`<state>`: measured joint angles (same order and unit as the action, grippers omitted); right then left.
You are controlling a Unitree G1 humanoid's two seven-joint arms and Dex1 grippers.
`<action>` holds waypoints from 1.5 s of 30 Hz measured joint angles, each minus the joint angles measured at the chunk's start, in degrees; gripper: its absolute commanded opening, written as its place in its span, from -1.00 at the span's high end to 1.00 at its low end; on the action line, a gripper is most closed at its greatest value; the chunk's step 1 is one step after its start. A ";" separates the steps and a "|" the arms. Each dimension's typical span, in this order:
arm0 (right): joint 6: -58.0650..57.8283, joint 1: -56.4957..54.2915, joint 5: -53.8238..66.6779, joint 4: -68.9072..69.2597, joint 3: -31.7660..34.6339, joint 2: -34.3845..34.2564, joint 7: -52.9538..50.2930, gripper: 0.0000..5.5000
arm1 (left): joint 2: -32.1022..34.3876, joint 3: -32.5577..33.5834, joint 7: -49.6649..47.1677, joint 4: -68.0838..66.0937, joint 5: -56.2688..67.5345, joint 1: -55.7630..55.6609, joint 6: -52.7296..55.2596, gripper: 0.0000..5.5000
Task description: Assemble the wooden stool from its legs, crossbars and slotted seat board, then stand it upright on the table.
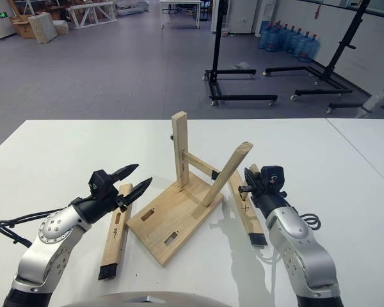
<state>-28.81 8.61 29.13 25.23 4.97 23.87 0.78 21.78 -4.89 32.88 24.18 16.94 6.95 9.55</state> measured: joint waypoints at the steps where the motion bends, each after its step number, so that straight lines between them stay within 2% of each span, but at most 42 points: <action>1: 0.02 -0.52 -0.52 -0.45 0.01 -0.41 0.35 0.86 | -0.06 0.00 0.02 -0.18 -0.02 -0.03 -0.24 -0.07; 2: 0.09 -0.76 -1.08 -0.71 0.07 -0.86 0.56 0.86 | -0.13 0.00 0.05 -0.39 -0.07 -0.17 -0.42 -0.07; 3: 0.14 -0.96 -1.39 -0.95 0.14 -1.10 0.74 0.73 | -0.18 0.00 0.09 -0.59 -0.12 -0.33 -0.65 -0.07; 7: -3.99 0.85 -2.25 -6.71 -0.27 -2.70 0.92 0.53 | -0.61 0.00 0.13 -1.44 -0.50 -0.69 -1.54 -0.07; 13: -4.98 -1.50 -2.20 -4.26 2.53 -3.39 1.62 0.16 | -1.01 0.05 0.13 -2.23 -1.01 -0.73 -2.20 -0.07; 18: -4.14 -3.76 0.81 3.40 7.30 -3.31 4.25 0.16 | -1.03 0.70 0.02 -2.22 -1.16 -0.57 -2.43 -0.07; 23: -4.16 -8.40 6.36 5.49 14.51 1.56 10.51 0.16 | -1.03 1.75 -0.61 -1.98 -1.19 0.37 -2.61 -0.07; 26: -5.27 -6.04 12.45 4.91 18.76 6.77 20.21 0.16 | -1.09 1.81 -0.87 -1.82 -1.19 0.47 -2.68 -0.07; 29: -5.98 -2.29 14.88 4.89 19.72 10.60 28.52 0.16 | -1.21 1.92 -1.74 -0.54 -1.19 1.69 -2.67 -0.07; 32: -5.73 3.96 14.29 5.57 17.07 12.70 35.34 0.16 | -1.23 2.01 -2.02 0.11 -1.19 2.27 -2.65 -0.07; 36: -2.88 9.28 10.10 7.55 13.00 13.52 39.55 0.16 | -1.21 2.01 -1.97 0.29 -1.11 2.33 -2.35 -0.07; 39: -2.91 9.78 9.63 8.12 10.75 13.10 39.23 0.16 | -1.19 2.02 -1.89 0.28 -1.10 2.31 -2.21 -0.07; 45: -3.17 6.90 6.70 6.83 2.31 7.53 33.75 0.16 | -1.02 1.43 -0.98 -0.81 -1.16 -0.08 -2.17 -0.07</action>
<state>-31.98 15.52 35.83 32.06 7.27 31.40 34.53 20.76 -3.46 31.89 23.37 15.79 6.87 7.38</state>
